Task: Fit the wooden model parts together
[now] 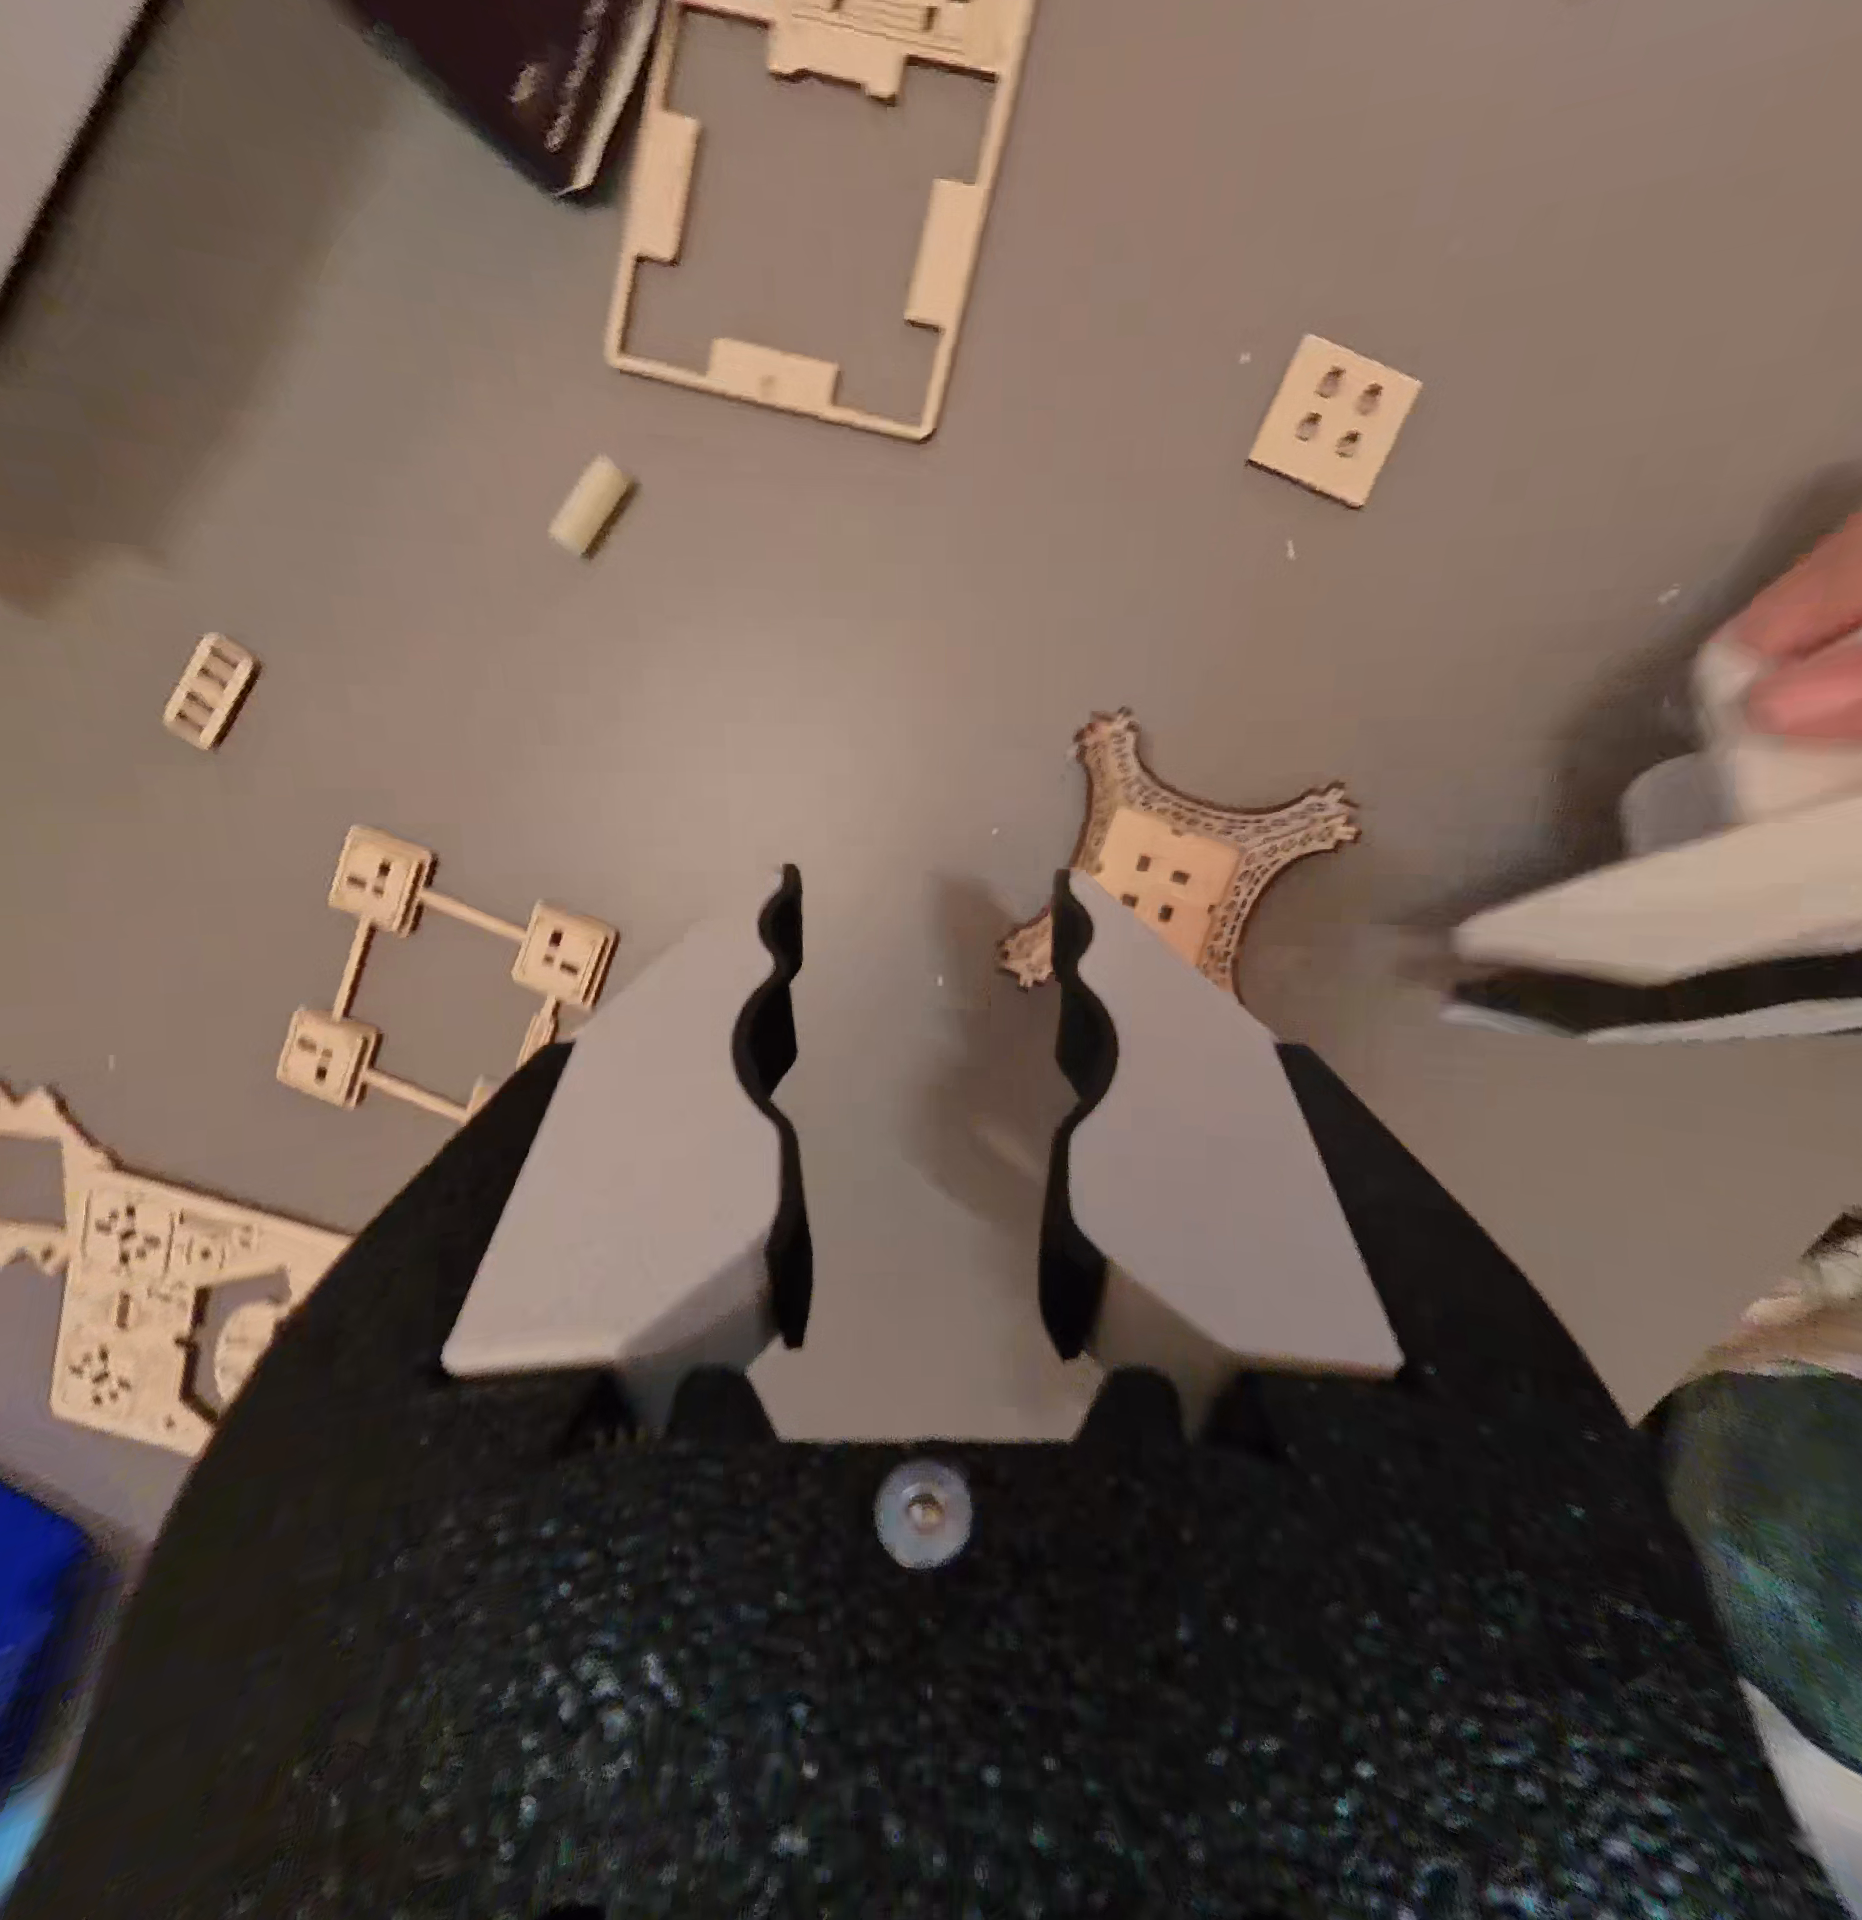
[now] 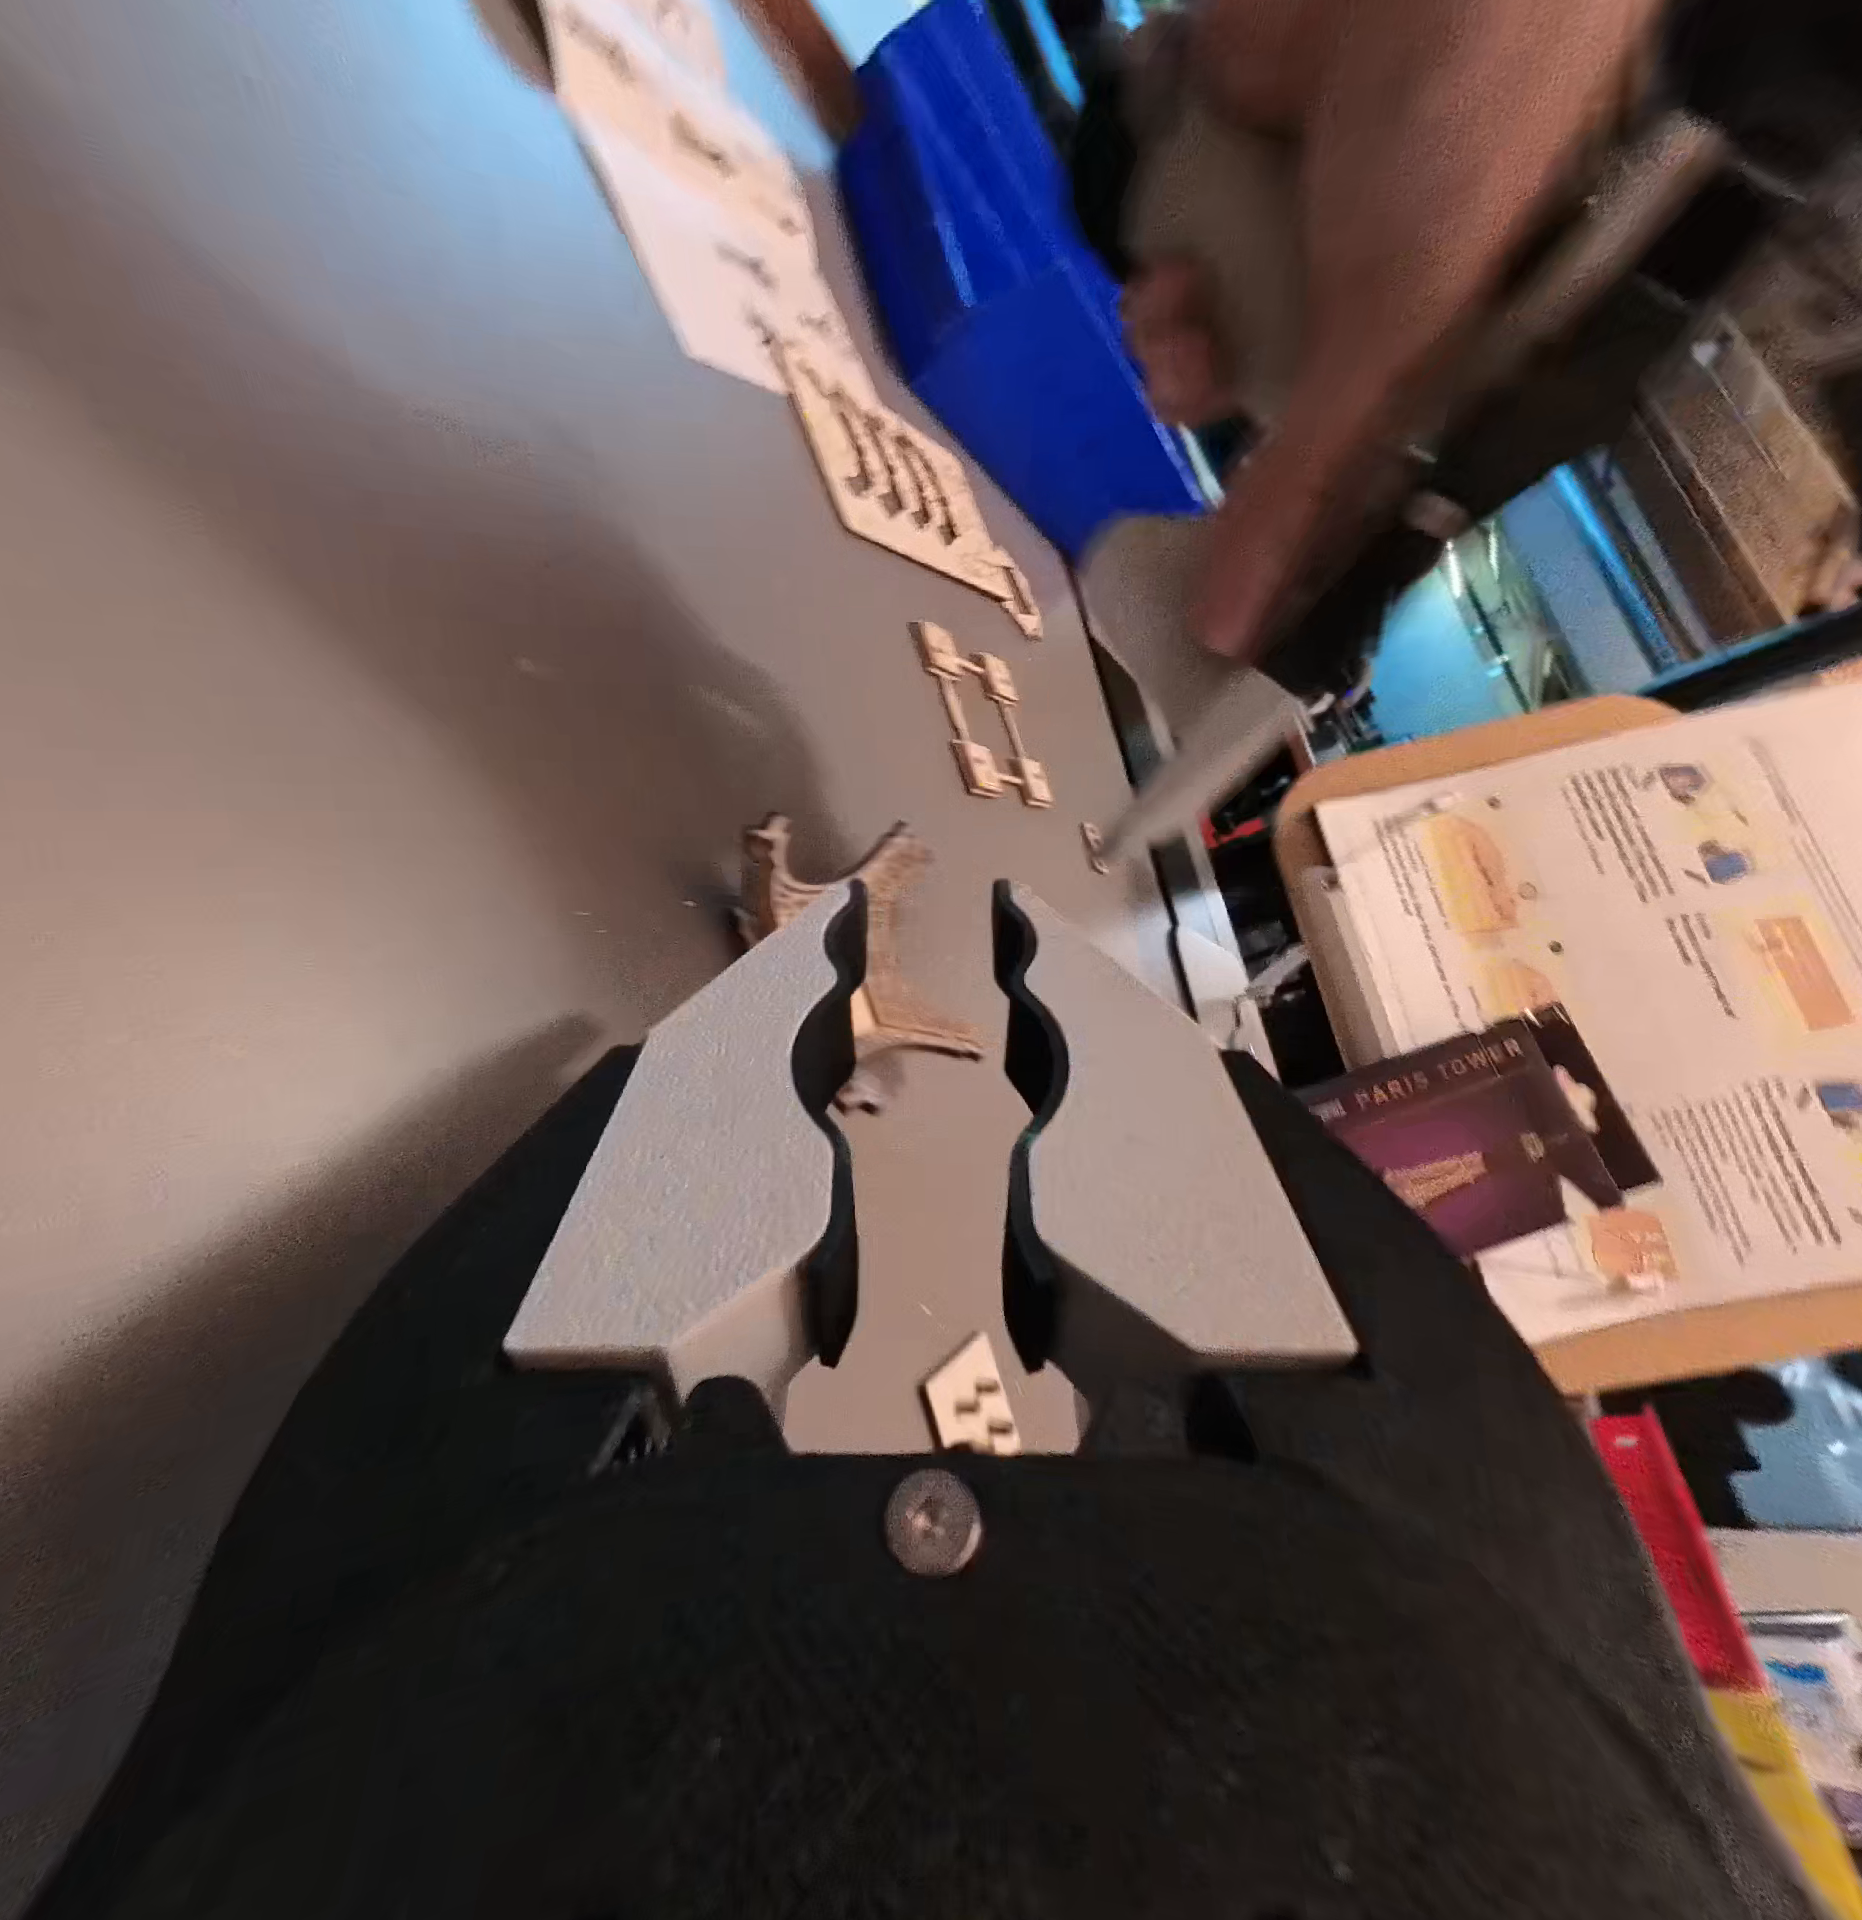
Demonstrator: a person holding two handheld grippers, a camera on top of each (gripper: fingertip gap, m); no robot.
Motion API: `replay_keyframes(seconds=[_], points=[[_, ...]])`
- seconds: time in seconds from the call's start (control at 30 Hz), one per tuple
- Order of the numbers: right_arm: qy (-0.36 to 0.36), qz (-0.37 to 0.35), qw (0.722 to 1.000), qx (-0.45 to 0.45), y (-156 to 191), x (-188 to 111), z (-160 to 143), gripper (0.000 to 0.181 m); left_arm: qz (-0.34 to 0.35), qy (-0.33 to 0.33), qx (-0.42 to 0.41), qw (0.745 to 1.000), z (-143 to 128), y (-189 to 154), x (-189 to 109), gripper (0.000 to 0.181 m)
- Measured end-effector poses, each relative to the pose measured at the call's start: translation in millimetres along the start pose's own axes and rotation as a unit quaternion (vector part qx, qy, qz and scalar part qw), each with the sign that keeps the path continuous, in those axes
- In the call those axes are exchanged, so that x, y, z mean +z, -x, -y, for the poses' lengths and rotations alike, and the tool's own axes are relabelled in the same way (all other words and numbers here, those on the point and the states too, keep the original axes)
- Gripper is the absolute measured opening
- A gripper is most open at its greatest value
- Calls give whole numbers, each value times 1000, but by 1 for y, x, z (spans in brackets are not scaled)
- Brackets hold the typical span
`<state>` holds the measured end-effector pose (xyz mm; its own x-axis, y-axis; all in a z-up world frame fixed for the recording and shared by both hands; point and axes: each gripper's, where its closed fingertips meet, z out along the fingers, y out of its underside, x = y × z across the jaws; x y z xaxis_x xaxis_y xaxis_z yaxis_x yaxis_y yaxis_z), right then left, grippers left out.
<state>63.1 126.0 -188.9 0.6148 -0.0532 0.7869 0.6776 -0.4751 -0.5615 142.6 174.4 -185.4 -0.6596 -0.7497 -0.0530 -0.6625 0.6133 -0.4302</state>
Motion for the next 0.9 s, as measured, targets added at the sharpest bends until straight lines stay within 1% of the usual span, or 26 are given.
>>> replay_keyframes(seconds=[0.07, 0.13, 0.2, 0.27, 0.37, 0.47, 0.57, 0.73, 0.9], points=[[-1, -16, 999, 43, -20, -17, -10, 29, 20, 1, -30, 999, -14, 7, -2, 45], [24, -26, 995, 89, -37, -34, -37, 42, 23, 1, -61, 998, -28, 8, -3, 44], [46, -65, 990, 113, -59, -56, -66, 46, 17, -10, -99, 995, -37, 4, -2, 44], [54, -102, 981, 158, -76, -76, -92, 52, 11, -22, -138, 990, -45, -2, 2, 44], [46, -116, 966, 227, -82, -93, -117, 59, 4, -33, -172, 984, -52, -12, 12, 43], [53, -112, 963, 241, -76, -95, -133, 61, 17, -42, -193, 980, -52, -15, 17, 42], [56, -106, 957, 265, -74, -95, -140, 64, 24, -52, -209, 976, -47, -18, 17, 42], [27, -129, 947, 292, -92, -102, -132, 62, 44, -48, -215, 975, -50, -25, 7, 43], [16, -110, 940, 322, -92, -104, -129, 56, 37, -57, -235, 970, -49, -37, 3, 43]])
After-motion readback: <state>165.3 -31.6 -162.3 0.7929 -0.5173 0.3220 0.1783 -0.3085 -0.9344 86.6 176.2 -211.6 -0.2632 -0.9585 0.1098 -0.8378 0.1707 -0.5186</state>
